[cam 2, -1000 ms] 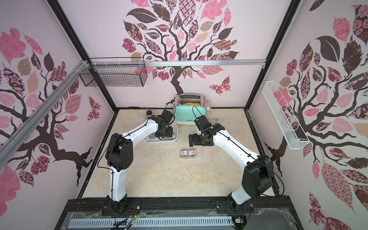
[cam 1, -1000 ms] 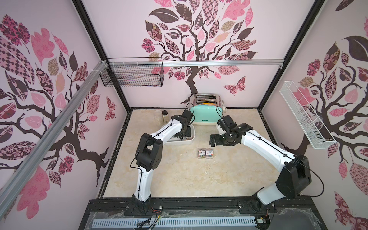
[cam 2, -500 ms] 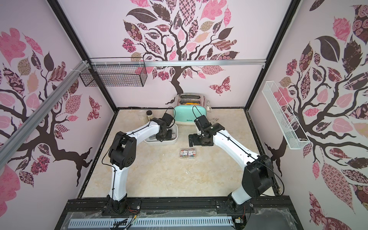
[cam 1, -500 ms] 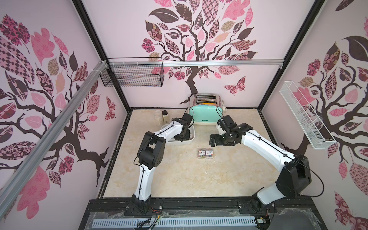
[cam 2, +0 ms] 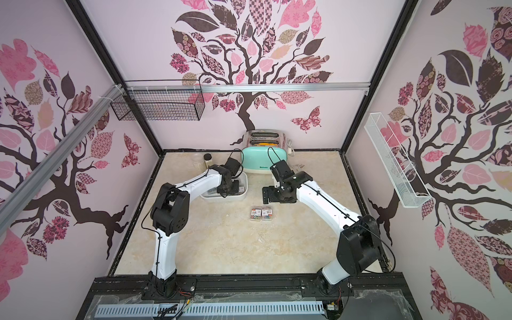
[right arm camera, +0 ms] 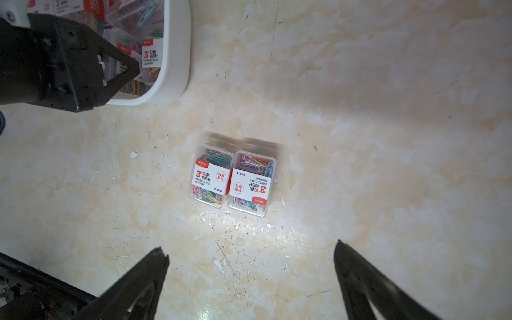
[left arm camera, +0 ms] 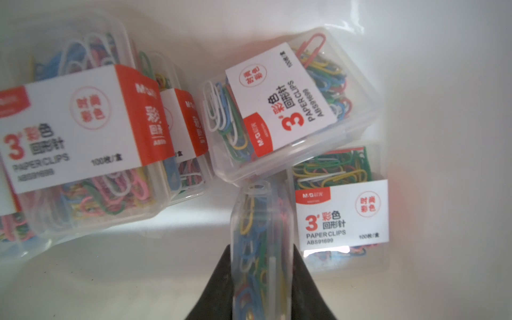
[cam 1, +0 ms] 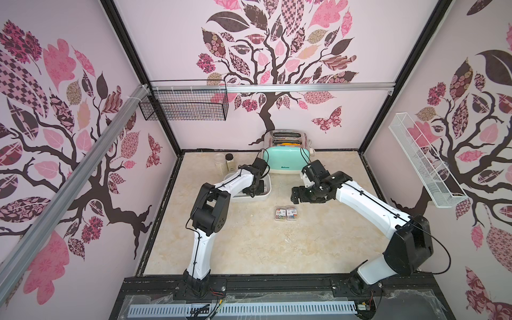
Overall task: Take the paper clips out of the storage box
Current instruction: Pick up the boxed paper clips from the storage box.
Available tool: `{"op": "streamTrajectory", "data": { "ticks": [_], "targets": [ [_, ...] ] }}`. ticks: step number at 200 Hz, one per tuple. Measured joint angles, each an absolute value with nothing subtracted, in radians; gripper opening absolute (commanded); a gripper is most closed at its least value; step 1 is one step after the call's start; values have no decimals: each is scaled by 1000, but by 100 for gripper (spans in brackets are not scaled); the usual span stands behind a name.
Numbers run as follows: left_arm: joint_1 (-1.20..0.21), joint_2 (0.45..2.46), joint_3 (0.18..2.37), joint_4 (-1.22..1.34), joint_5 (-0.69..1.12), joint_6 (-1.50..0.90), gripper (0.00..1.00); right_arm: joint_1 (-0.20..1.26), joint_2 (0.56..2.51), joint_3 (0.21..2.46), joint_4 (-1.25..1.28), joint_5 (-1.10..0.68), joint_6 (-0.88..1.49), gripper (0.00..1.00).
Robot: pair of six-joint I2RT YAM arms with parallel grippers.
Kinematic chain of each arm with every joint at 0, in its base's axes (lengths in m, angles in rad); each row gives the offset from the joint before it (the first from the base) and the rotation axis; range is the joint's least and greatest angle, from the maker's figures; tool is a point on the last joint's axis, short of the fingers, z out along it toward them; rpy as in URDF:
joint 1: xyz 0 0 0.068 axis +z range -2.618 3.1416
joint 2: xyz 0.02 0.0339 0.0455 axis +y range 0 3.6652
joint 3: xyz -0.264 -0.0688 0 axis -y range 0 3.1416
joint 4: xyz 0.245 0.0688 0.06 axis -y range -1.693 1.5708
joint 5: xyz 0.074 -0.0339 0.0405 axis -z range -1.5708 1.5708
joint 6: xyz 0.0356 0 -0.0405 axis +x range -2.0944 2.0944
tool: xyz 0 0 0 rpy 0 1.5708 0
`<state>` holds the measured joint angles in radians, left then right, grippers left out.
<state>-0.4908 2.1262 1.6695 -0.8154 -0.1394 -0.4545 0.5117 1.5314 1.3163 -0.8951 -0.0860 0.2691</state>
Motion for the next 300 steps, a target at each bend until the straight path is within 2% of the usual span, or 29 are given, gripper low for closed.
{"op": "streamTrajectory", "data": {
  "ticks": [42, 84, 139, 200, 253, 300],
  "targets": [
    [-487, 2056, 1655, -793, -97, -455, 21, 512, 1531, 1316, -882, -113, 269, 96],
    [-482, 1927, 1615, -739, 20, -467, 21, 512, 1531, 1342, -881, -173, 270, 95],
    [-481, 1702, 1387, -588, 231, -511, 20, 512, 1533, 1431, -833, -290, 304, 93],
    [-484, 1514, 1131, -371, 394, -595, 18, 512, 1541, 1417, -748, -418, 384, 90],
    [-534, 1419, 989, -220, 419, -602, 16, 512, 1586, 1417, -700, -453, 453, 90],
    [-594, 1412, 962, -142, 383, -591, 16, 513, 1597, 1417, -668, -462, 487, 90]
  ]
}}
